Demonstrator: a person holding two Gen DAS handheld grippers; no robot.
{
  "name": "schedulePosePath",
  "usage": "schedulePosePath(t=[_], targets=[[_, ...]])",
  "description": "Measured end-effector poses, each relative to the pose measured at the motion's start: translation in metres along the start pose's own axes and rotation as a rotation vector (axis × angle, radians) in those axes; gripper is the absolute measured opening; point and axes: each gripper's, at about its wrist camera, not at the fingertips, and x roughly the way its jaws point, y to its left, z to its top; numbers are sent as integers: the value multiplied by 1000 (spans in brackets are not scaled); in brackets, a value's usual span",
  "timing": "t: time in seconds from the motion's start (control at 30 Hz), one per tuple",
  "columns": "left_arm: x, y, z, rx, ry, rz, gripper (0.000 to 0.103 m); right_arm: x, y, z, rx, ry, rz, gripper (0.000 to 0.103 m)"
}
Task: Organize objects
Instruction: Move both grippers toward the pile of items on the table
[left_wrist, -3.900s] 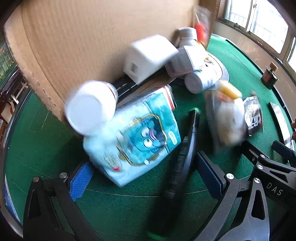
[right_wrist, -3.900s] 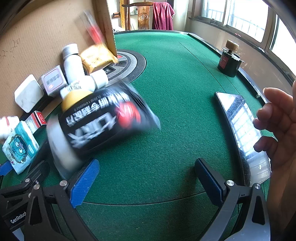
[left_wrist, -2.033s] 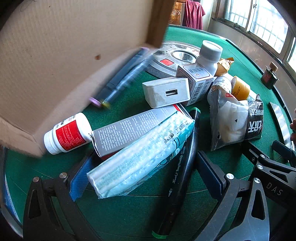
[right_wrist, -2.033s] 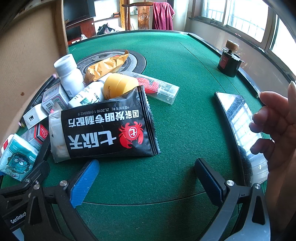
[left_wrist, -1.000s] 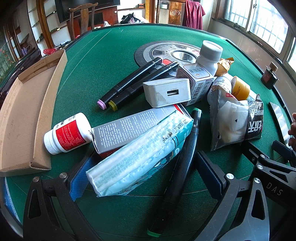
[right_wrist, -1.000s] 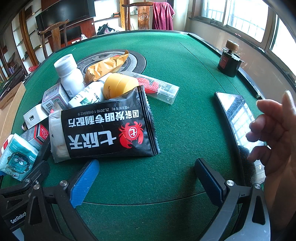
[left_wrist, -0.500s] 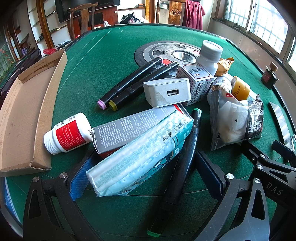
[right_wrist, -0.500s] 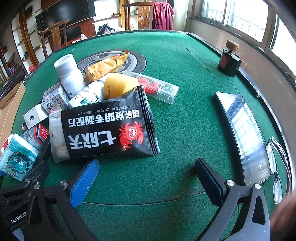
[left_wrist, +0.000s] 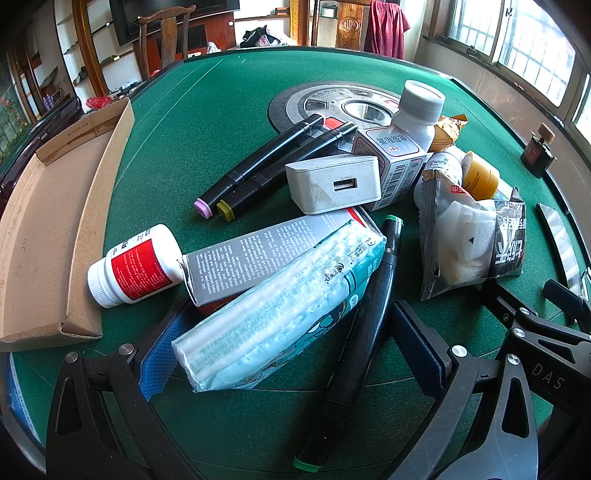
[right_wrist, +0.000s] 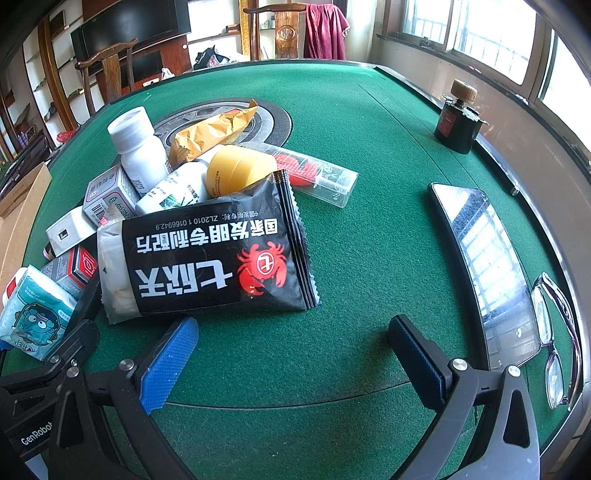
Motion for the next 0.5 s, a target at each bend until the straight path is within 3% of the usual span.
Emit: schedulePosePath(t=[0.5], targets=[[0, 0, 0, 0, 0, 0, 103, -1, 0, 1, -4, 0, 5, 103]])
